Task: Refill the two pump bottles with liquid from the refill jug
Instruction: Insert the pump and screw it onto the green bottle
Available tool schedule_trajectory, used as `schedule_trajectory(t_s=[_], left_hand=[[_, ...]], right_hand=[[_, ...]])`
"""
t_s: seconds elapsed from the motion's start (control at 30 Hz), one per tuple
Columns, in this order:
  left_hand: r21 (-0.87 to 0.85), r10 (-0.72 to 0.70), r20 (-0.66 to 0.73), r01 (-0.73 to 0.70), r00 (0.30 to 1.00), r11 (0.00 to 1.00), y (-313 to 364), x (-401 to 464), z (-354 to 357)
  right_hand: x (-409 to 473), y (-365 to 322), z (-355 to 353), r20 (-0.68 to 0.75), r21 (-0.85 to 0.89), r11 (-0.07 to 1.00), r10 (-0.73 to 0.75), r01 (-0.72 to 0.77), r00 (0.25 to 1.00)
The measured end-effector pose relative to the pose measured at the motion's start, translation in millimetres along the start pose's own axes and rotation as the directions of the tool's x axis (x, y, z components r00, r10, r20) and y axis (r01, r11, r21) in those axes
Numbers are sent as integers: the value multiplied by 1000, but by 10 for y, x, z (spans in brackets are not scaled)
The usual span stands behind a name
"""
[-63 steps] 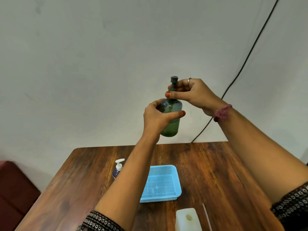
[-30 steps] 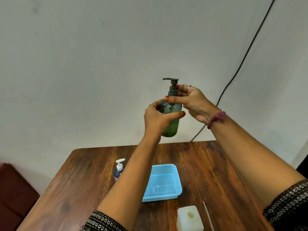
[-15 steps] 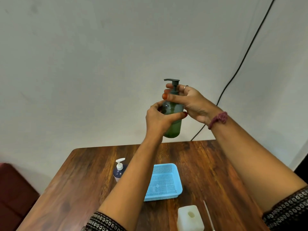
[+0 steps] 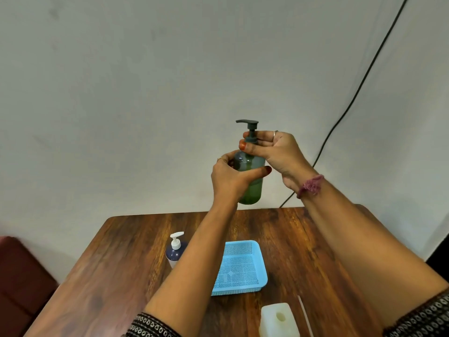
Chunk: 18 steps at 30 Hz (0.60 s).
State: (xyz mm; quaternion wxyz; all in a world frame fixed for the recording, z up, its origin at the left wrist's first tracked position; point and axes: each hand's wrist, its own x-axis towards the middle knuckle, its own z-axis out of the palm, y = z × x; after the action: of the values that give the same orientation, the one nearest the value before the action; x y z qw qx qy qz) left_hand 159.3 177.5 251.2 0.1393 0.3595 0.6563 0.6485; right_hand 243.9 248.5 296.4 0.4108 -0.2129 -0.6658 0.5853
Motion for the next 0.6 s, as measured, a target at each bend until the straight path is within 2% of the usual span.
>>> schedule_trajectory(t_s=[0.37, 0.5, 0.6], left_hand=[[16, -19, -50, 20, 999, 1000, -19, -20, -13], [23, 14, -60, -12, 998, 1000, -49, -25, -41], [12, 14, -49, -14, 999, 1000, -103, -43, -62]], right_hand=[[-49, 161, 183, -141, -136, 989, -85, 66, 986], [-100, 146, 184, -112, -258, 957, -163, 130, 980], [-104, 130, 72, 5, -355, 935, 7, -5, 1000]])
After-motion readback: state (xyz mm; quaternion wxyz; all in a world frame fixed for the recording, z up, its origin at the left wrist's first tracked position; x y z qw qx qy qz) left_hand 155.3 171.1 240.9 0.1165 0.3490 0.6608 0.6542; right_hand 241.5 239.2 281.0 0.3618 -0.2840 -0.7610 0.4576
